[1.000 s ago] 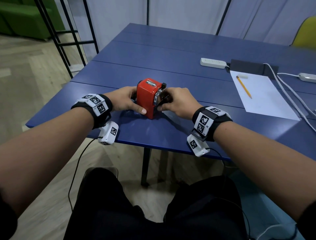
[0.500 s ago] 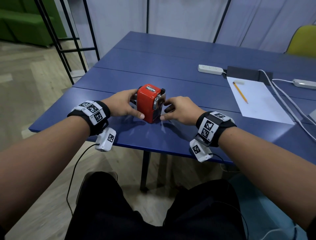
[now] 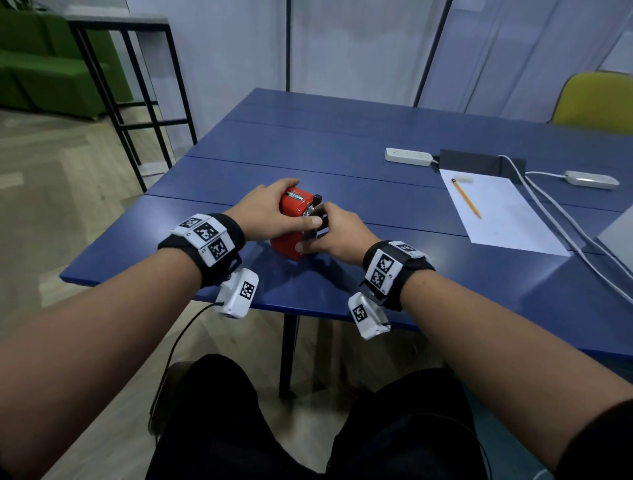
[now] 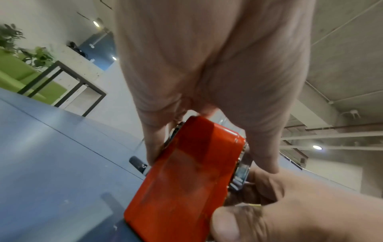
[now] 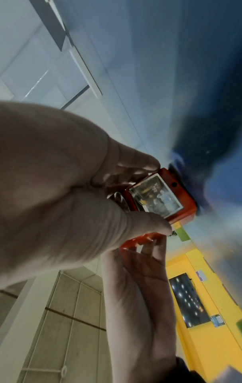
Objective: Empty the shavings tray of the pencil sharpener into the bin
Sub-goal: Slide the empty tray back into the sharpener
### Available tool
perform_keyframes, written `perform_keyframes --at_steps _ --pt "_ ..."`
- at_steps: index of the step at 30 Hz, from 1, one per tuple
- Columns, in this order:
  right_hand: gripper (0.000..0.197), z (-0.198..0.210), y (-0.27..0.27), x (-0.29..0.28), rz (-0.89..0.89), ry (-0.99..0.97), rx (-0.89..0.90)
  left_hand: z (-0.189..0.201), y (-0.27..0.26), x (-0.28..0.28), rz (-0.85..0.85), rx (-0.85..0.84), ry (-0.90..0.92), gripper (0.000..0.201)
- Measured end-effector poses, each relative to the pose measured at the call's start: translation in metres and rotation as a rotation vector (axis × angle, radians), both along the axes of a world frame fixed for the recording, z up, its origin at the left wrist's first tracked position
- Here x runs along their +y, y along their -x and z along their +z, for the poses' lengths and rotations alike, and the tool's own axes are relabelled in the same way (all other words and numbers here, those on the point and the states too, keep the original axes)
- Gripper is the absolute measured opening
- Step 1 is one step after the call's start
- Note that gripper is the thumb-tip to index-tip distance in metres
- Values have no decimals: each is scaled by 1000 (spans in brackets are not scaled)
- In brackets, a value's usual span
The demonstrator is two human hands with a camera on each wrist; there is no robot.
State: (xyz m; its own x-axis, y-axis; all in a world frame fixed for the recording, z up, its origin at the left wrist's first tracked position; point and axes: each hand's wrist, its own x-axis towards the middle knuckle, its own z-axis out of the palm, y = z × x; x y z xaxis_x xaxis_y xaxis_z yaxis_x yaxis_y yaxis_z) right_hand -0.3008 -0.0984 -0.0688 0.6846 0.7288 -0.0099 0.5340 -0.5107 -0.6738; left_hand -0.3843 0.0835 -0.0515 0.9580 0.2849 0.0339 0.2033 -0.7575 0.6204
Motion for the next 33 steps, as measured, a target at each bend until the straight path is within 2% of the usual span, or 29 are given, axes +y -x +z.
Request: perform_keyframes --at_steps 3,6,9,11,13,17,19,25,30,33 --pt "68 -6 2 2 -35 -41 41 1 -1 -2 20 -25 55 119" --pt "66 -10 -3 -1 -43 -34 24 10 3 11 -89 40 293 119" --pt "66 -14 -9 -1 0 39 10 11 12 29 -209 140 389 122" --pt "78 -13 -13 -1 56 70 18 2 19 37 -208 205 339 131" --pt "93 -12 -18 5 119 61 39 -10 22 41 -179 237 257 129" --pt "100 -8 -25 14 196 61 50 -16 17 36 -177 184 21 93" --pt "98 -7 -28 12 198 60 44 -12 13 34 -194 168 -22 80" --pt "88 4 -53 -6 93 -3 11 2 -23 22 -214 130 -1 80" --pt "91 20 -107 -38 -48 -18 -25 11 -85 -12 -258 48 -35 78" --pt "92 31 -143 -57 -114 -9 -49 17 -136 -30 -274 27 -121 77"
